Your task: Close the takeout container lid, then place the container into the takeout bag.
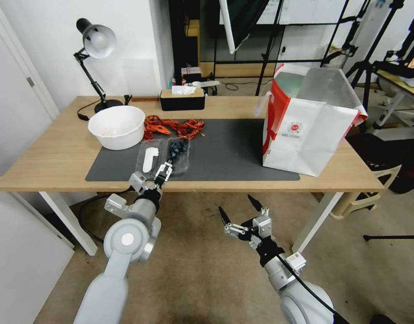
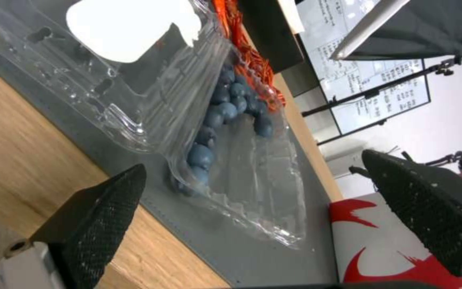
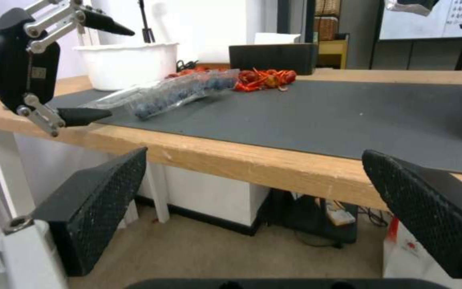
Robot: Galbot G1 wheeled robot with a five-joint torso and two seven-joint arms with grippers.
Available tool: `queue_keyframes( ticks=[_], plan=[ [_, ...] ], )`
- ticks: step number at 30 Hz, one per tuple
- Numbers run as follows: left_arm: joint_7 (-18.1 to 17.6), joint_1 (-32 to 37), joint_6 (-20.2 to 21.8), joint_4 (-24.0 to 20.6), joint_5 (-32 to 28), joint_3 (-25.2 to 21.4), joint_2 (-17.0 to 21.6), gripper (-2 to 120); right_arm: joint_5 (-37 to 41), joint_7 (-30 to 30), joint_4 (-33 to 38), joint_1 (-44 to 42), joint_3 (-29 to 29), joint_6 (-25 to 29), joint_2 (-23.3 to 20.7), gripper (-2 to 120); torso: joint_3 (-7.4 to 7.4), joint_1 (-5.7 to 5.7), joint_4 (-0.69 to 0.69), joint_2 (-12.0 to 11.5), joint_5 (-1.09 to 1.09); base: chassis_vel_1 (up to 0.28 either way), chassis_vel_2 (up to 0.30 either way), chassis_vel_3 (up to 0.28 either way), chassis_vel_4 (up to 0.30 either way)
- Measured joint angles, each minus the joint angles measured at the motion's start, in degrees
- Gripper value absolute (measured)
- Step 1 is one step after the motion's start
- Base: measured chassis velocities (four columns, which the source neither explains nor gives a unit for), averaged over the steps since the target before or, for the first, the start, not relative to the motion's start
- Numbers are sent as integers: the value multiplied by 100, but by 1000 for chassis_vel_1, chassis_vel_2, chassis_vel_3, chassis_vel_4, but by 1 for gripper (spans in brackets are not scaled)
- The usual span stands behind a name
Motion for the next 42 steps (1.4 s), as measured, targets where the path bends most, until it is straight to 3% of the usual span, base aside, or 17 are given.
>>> queue_keyframes(
  ticks=[42],
  plan=[
    [161,-45,-241,255,16,-127,22,100,0,-16,-33,-11,-37,0,30,100,0,0,1,0,-1,0,0,0,0]
  ],
)
